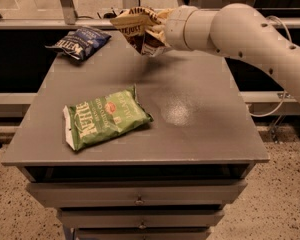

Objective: Pick brown chip bag

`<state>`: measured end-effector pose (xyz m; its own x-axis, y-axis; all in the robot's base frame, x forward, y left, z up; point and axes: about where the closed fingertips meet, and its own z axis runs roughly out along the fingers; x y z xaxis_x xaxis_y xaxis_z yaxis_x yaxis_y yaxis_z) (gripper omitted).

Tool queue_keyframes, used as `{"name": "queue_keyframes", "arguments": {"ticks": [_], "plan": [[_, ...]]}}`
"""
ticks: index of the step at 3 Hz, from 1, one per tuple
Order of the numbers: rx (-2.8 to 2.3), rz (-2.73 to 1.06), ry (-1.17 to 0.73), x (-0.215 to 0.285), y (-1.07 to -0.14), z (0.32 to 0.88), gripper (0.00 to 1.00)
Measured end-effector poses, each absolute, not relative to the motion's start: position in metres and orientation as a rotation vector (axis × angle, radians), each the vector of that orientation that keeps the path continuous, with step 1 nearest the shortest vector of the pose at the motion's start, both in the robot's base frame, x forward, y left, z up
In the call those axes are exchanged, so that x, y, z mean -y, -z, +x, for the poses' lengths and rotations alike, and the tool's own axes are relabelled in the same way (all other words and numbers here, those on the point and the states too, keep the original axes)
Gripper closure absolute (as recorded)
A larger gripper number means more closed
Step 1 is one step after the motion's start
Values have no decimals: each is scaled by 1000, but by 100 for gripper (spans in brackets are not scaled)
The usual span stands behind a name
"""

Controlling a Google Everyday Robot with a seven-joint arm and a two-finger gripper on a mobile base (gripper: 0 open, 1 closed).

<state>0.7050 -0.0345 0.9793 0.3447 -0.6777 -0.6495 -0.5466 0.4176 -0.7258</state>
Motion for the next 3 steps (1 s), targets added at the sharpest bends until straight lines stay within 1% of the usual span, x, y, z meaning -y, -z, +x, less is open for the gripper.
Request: {"name": "queue_keyframes", "arguments": {"ticks": [1, 2, 3], "plan": [[-1245, -1281, 186, 38, -1004, 702, 100], [-1133, -1344, 321, 50, -1054, 695, 100], [-1110, -1354, 346, 51, -1063, 694, 100]]}}
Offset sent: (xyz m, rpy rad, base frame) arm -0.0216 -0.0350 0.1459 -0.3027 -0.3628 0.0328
